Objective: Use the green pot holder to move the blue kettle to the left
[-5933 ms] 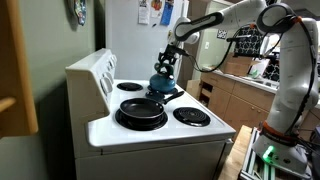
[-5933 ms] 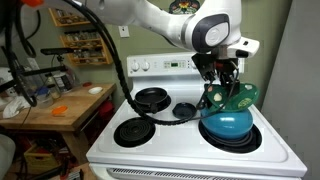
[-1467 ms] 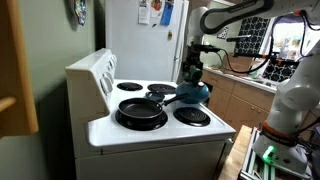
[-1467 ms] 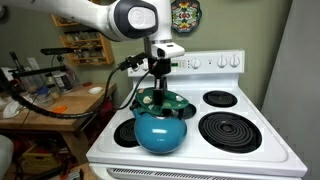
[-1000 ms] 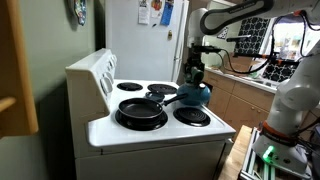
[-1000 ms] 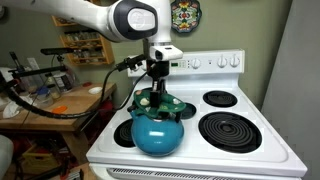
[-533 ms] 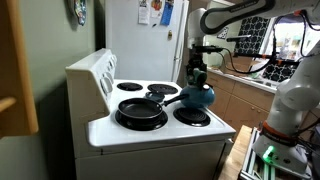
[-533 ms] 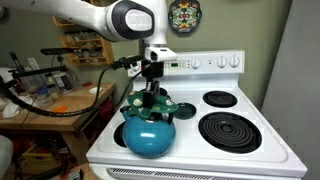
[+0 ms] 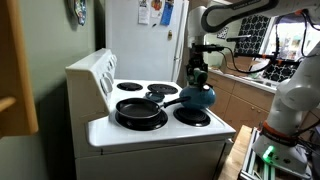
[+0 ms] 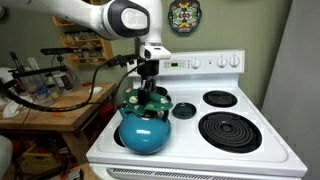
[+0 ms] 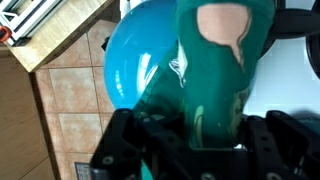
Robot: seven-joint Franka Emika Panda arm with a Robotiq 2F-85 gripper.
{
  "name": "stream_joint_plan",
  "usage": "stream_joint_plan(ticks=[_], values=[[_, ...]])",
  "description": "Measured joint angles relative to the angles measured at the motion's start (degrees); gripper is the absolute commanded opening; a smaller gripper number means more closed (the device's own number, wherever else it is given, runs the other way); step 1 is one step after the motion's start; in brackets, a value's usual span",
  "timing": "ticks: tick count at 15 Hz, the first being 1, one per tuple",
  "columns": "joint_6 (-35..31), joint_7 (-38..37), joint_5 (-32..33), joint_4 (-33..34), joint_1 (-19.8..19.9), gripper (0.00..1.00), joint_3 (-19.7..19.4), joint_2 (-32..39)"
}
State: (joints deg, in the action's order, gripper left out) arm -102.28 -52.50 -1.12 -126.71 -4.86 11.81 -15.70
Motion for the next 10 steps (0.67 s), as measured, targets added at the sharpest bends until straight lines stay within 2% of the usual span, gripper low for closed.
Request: stream_joint_plan(ticks=[10], values=[[0.0,-0.8,-2.8,0.1,-0.7,0.0,0.2,0.3]])
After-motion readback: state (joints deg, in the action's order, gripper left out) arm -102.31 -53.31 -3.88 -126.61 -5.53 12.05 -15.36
